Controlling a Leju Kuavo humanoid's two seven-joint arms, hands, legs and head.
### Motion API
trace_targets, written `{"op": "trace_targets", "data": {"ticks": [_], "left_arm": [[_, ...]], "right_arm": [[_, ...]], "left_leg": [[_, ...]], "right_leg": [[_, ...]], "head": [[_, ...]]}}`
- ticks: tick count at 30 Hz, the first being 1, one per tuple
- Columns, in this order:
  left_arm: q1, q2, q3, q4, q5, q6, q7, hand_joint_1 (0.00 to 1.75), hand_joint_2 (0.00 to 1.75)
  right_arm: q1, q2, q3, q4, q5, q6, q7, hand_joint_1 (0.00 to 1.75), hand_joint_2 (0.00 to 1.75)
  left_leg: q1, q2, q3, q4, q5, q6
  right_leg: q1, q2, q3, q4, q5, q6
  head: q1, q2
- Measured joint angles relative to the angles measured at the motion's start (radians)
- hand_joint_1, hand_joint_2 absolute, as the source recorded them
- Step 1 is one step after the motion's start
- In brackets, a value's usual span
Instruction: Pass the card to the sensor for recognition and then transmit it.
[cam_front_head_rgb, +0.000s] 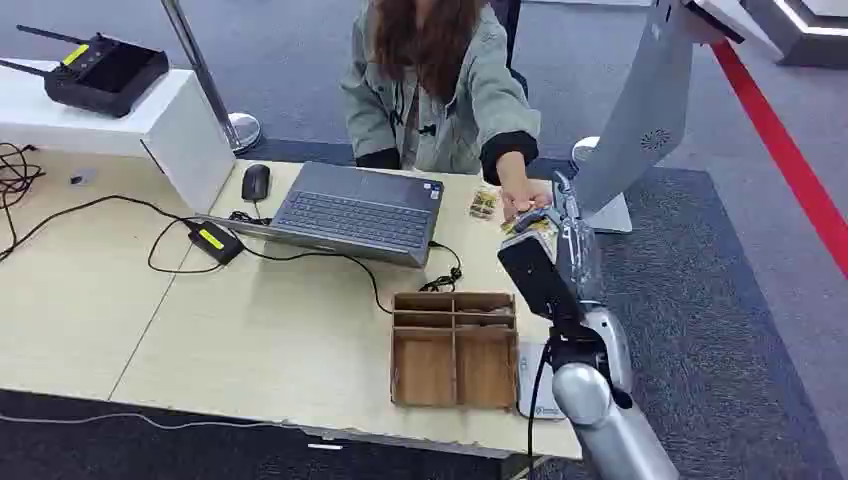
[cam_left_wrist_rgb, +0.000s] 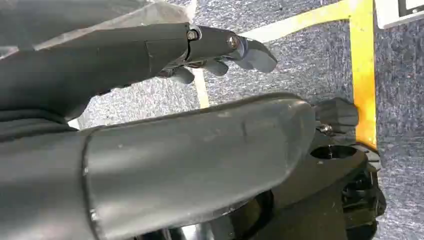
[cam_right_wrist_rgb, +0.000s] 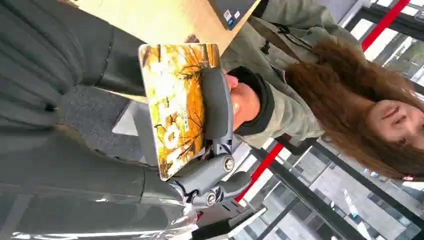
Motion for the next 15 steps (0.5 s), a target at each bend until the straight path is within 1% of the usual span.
{"op": "trace_targets", "data": {"ticks": [6,10,15], "left_arm": [[0.0,0.0,0.0,0.0,0.001,0.005,-0.002,0.0,0.0],[0.001,0.0,0.0,0.0,0.002,0.008,-0.003,0.0,0.0],[0.0,0.0,0.0,0.0,0.002,0.008,-0.003,0.0,0.0]], "right_arm": [[0.005,-0.001,0.0,0.004,-0.018,-0.014,-0.008,1.75,1.75],[0.028,-0.008,-0.002,-0.031,-0.047,-0.02,-0.01,1.75,1.75],[0.042,-0.015,-0.003,-0.059,-0.048,-0.021,-0.01,1.75,1.75]], "left_leg": [[0.0,0.0,0.0,0.0,0.0,0.0],[0.0,0.0,0.0,0.0,0.0,0.0],[0.0,0.0,0.0,0.0,0.0,0.0]], "right_leg": [[0.0,0.0,0.0,0.0,0.0,0.0],[0.0,0.0,0.0,0.0,0.0,0.0],[0.0,0.0,0.0,0.0,0.0,0.0]], "head": [[0.0,0.0],[0.0,0.0],[0.0,0.0]]}}
